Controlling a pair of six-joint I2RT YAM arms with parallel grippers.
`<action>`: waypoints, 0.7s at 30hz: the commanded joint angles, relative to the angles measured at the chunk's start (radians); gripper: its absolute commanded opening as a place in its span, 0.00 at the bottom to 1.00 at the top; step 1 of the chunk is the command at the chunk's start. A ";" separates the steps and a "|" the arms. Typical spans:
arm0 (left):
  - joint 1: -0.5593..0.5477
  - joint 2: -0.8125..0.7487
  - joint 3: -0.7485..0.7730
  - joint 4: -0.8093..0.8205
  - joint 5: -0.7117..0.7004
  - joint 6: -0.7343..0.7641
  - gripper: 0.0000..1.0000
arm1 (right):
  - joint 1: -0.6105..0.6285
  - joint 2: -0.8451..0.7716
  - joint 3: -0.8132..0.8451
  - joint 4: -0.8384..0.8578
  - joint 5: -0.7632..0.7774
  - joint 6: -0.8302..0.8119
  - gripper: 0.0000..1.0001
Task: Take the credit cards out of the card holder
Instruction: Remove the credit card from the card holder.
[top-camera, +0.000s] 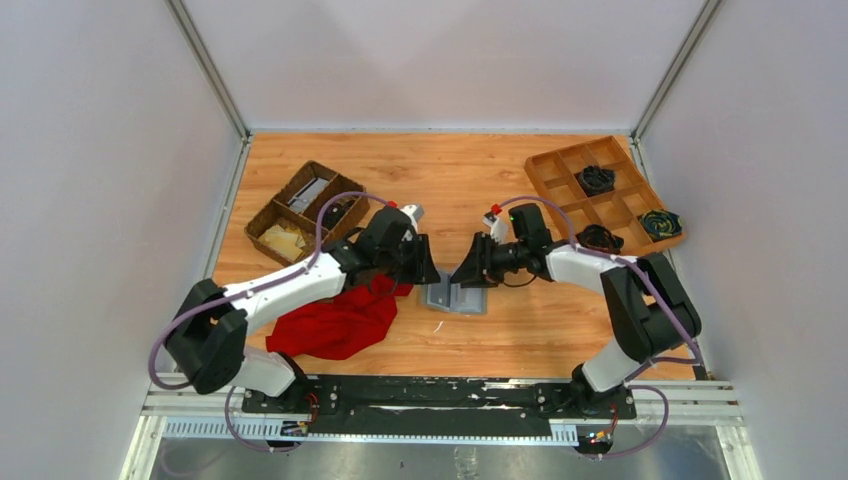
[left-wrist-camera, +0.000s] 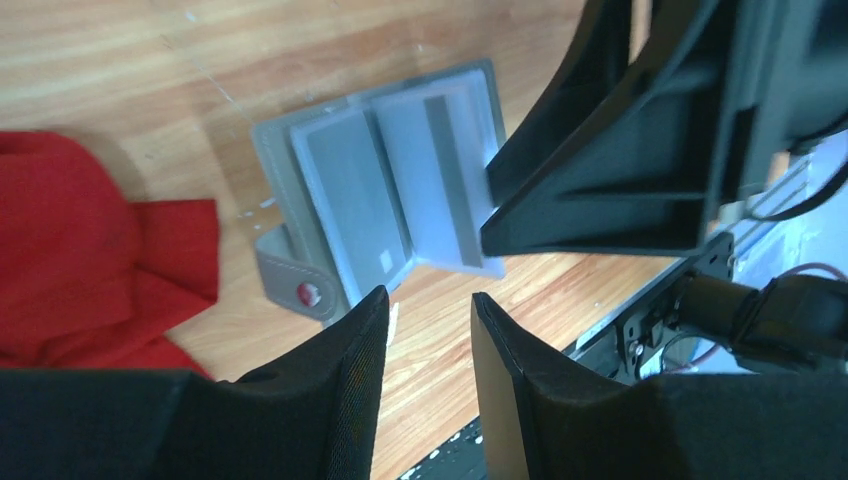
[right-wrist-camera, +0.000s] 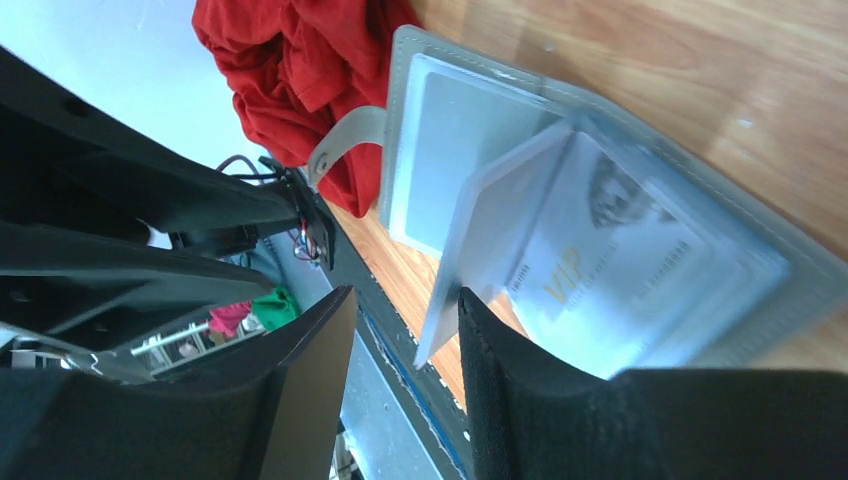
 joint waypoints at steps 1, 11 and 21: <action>0.055 -0.107 0.026 -0.077 -0.054 0.027 0.41 | 0.082 0.055 0.069 0.014 -0.020 0.019 0.47; 0.112 -0.230 -0.006 -0.121 -0.069 0.023 0.43 | 0.190 0.236 0.244 -0.059 0.064 -0.015 0.46; 0.068 -0.163 -0.068 0.106 0.091 -0.053 0.43 | 0.110 -0.052 0.154 -0.302 0.251 -0.172 0.46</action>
